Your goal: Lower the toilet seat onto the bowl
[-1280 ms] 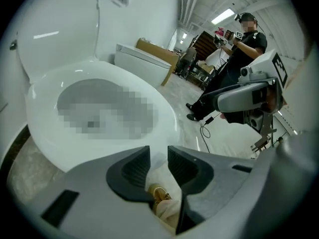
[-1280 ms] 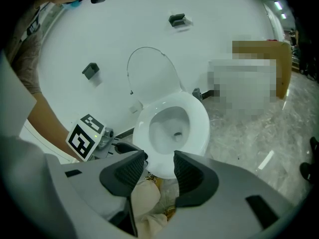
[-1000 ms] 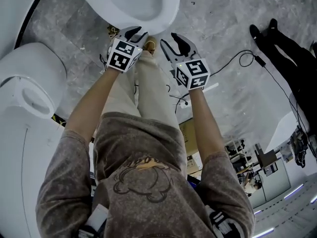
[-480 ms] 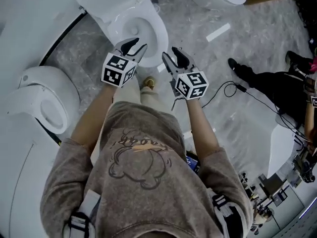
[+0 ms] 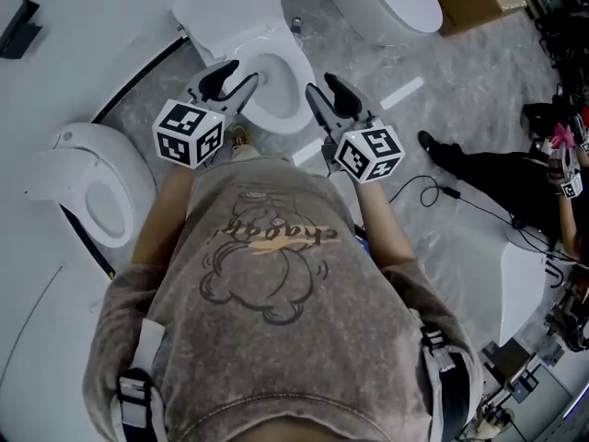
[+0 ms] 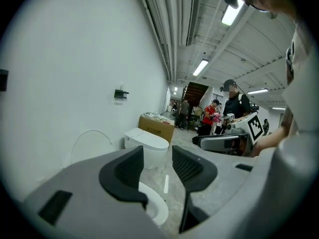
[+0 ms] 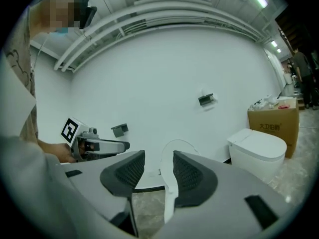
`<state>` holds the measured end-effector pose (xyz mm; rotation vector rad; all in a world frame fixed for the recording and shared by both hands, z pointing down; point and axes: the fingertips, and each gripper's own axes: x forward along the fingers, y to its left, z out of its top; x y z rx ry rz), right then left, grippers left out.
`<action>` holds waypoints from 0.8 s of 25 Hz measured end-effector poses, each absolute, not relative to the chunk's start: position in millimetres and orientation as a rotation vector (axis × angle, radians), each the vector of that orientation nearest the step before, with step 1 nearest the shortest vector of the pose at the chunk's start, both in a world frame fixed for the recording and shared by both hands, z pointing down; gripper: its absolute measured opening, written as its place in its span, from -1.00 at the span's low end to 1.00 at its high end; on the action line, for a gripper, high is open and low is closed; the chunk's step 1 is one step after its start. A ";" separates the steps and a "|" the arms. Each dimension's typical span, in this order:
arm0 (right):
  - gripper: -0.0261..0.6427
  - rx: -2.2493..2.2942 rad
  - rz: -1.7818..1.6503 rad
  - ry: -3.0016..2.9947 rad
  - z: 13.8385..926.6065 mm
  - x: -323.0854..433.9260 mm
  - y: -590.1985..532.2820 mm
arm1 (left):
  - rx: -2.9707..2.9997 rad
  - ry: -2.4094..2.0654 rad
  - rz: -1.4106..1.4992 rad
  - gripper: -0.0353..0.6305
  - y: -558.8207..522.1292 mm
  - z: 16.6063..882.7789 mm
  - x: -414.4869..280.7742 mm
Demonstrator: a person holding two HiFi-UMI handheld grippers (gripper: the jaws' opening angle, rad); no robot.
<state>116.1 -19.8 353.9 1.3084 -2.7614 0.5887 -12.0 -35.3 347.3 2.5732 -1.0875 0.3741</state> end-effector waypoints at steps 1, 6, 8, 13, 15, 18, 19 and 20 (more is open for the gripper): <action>-0.36 1.314 0.565 -2.775 347.5 112.8 -18.1 | 2.574 -1.109 0.352 -0.37 -33.5 342.3 -18.9; -0.72 1.339 0.379 -2.807 327.6 103.3 -1.7 | 2.578 -1.216 0.239 -0.73 -20.7 330.0 -47.4; -0.79 1.361 0.326 -2.807 326.6 103.3 2.8 | 2.575 -1.259 0.213 -0.82 -16.9 331.3 -56.4; -0.83 1.435 0.333 -2.750 349.1 109.1 1.7 | 2.552 -1.347 0.179 -0.86 -11.7 345.6 -69.0; -0.83 1.442 0.339 -2.734 357.6 108.0 1.1 | 2.535 -1.374 0.164 -0.86 -10.2 351.5 -73.7; -0.83 1.447 0.341 -2.734 360.4 107.2 0.8 | 2.528 -1.406 0.155 -0.86 -9.7 353.2 -75.1; -0.83 1.449 0.339 -2.735 359.9 107.2 0.8 | 2.524 -1.413 0.154 -0.86 -9.8 353.0 -74.8; -0.84 1.453 0.337 -2.734 359.1 107.5 0.5 | 2.521 -1.418 0.153 -0.86 -10.0 352.7 -74.6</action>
